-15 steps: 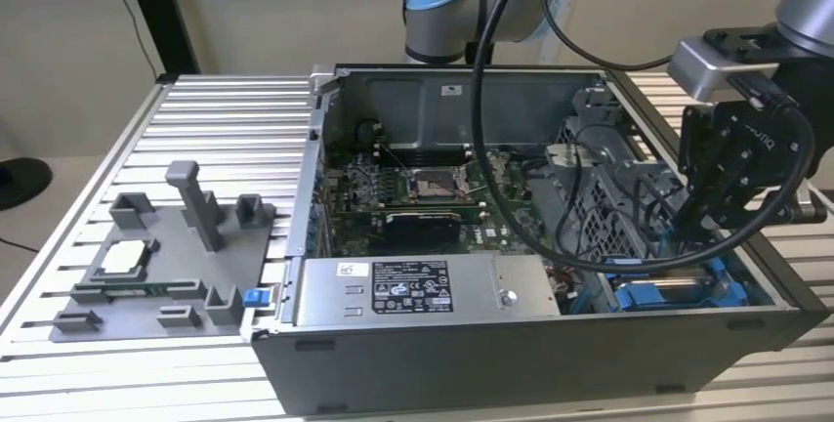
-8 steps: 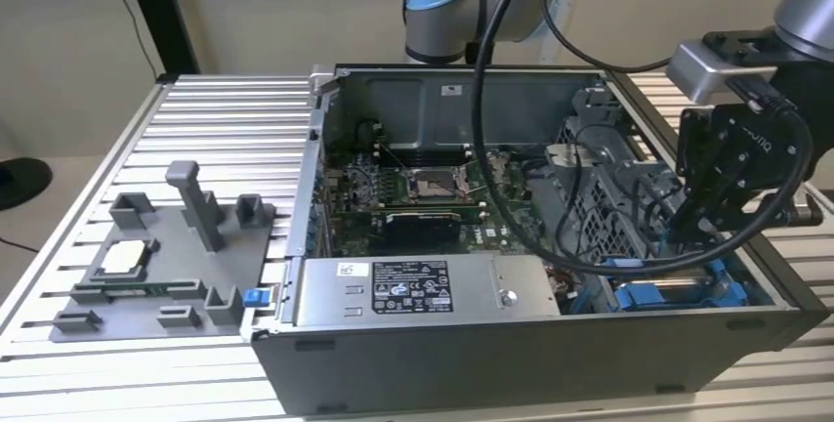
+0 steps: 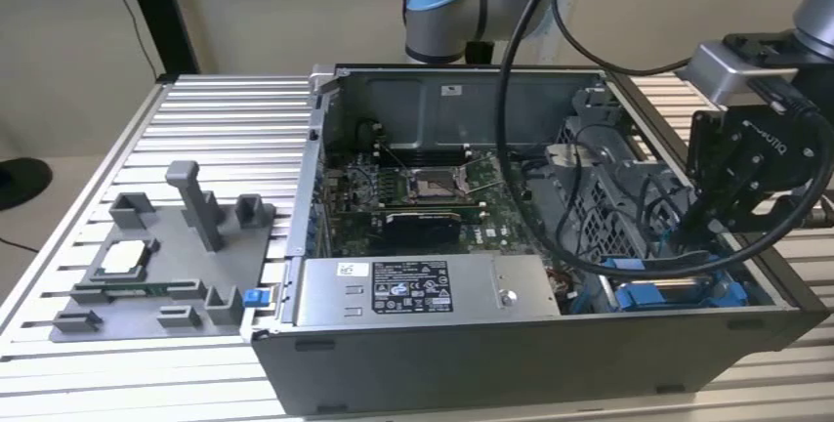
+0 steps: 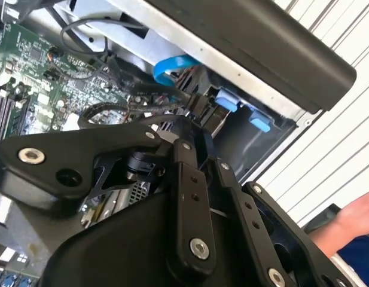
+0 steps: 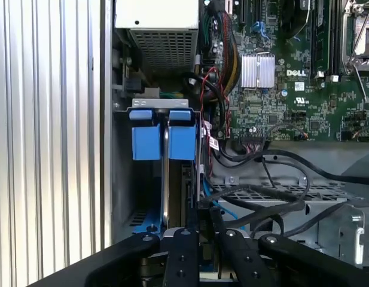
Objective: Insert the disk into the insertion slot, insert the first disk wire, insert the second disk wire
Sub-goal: 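Insert the first disk wire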
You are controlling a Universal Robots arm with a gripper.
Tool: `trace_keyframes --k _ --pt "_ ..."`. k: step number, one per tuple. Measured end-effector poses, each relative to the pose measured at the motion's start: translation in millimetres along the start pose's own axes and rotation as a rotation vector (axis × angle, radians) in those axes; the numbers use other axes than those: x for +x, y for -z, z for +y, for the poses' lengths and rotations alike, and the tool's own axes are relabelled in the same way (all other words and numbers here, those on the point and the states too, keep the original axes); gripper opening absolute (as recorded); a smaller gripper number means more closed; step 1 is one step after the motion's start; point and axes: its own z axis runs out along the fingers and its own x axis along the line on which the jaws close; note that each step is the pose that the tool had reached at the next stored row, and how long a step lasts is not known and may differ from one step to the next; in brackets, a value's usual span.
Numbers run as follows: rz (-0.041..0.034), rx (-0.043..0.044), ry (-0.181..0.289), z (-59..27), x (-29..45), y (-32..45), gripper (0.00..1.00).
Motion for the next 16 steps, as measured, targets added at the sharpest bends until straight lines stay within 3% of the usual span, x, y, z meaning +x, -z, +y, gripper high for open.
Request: trace_keyframes --k 16 --pt "-0.0005 -0.0015 -0.012 -3.7 1.9 -3.7 0.0"
